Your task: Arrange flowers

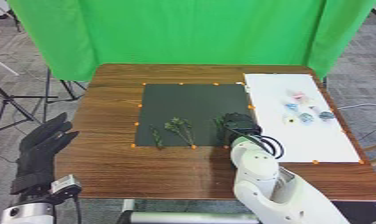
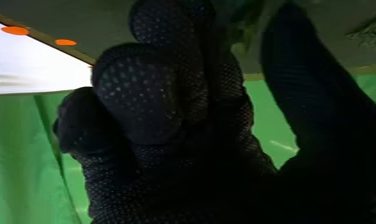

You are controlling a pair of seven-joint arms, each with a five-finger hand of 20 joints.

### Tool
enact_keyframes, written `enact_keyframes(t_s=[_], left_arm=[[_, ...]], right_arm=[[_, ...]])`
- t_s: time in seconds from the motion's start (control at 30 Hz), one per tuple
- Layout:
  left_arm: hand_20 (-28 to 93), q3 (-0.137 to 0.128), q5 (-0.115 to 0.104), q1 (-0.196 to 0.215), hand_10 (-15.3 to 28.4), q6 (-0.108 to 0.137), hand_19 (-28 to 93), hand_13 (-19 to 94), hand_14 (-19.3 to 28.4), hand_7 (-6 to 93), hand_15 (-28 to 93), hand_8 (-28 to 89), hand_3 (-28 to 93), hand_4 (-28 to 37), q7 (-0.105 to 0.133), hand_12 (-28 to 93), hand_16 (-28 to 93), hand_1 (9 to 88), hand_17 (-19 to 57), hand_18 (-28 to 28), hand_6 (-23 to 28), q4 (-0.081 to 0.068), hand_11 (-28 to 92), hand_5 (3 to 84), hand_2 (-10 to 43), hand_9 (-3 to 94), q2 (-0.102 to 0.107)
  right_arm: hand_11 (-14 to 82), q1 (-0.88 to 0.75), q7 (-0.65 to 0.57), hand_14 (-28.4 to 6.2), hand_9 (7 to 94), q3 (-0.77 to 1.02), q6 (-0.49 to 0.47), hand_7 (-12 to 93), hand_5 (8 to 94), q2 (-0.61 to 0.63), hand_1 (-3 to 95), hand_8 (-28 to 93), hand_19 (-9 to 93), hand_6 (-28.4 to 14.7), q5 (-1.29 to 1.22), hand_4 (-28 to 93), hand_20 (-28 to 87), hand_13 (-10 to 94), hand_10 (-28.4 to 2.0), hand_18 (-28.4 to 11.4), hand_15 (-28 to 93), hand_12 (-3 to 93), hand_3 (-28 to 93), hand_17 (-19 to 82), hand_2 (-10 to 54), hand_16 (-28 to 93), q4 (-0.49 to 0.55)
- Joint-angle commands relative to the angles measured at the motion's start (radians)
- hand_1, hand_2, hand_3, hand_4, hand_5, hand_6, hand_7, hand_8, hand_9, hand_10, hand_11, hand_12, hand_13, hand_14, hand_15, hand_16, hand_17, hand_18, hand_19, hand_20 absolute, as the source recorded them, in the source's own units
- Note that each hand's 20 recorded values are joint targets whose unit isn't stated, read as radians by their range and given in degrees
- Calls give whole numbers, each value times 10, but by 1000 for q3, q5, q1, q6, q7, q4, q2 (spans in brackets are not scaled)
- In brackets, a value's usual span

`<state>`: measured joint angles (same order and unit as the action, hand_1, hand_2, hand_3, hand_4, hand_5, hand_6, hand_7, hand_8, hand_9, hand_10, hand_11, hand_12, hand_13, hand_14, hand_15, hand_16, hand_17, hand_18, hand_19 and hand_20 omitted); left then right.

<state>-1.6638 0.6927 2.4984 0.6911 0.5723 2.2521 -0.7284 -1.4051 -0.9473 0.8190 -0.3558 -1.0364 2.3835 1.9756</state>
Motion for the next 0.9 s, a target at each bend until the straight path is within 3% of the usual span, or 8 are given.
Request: enact_keyframes(t_s=[0.03,0.17,0.37,0.43,0.57,0.83,0.9], left_arm=[[40,-1,-5,15,189,11,607,234,267,165,652,-115,849,-166,1,51,-178,270,-92,217,95,8,361,379,51,310,4],[40,-1,6,14,189,6,607,234,267,164,651,-115,849,-166,-7,51,-178,270,-92,216,95,9,361,379,51,310,-3],[40,5,-8,15,190,13,607,235,266,164,651,-115,848,-167,3,51,-178,270,-92,217,96,8,360,379,52,310,-2],[40,-1,8,19,190,12,607,235,266,163,652,-115,848,-167,-9,51,-178,270,-92,217,95,11,361,379,52,310,-12],[40,1,1,21,190,17,607,234,267,165,651,-115,848,-167,3,51,-179,270,-93,217,95,12,361,379,52,310,-15],[39,24,-11,19,189,29,607,234,267,165,651,-115,844,-169,22,51,-178,270,-92,216,95,14,361,379,52,310,-8],[39,30,-6,10,190,27,607,234,267,165,651,-115,843,-169,15,51,-178,270,-92,216,95,14,361,378,52,310,-9]], right_arm=[[379,2,-8,-92,805,-3,15,222,811,7,306,-86,932,-70,8,-210,225,800,-180,-171,643,236,718,575,-36,198,22],[378,16,-18,-95,798,1,20,215,804,25,296,-84,932,-77,10,-209,216,793,-186,-173,644,236,707,572,-31,195,24],[379,38,-27,-103,782,29,113,204,793,78,258,-76,932,-90,9,-205,205,783,-198,-175,649,236,682,568,-3,192,61],[377,47,-24,-113,754,55,145,198,769,103,243,-74,932,-99,-2,-201,198,769,-208,-180,655,235,679,559,10,193,72],[341,52,2,-135,700,106,240,165,703,165,233,-76,932,-117,-17,-195,187,727,-224,-191,677,214,689,531,33,192,78],[271,8,49,-148,639,242,247,141,636,231,250,-75,932,-122,-97,-194,165,683,-237,-188,691,188,734,509,39,175,40],[254,-12,78,-148,622,282,238,139,626,235,257,-75,932,-121,-113,-194,161,674,-236,-187,690,184,747,502,34,171,18]])
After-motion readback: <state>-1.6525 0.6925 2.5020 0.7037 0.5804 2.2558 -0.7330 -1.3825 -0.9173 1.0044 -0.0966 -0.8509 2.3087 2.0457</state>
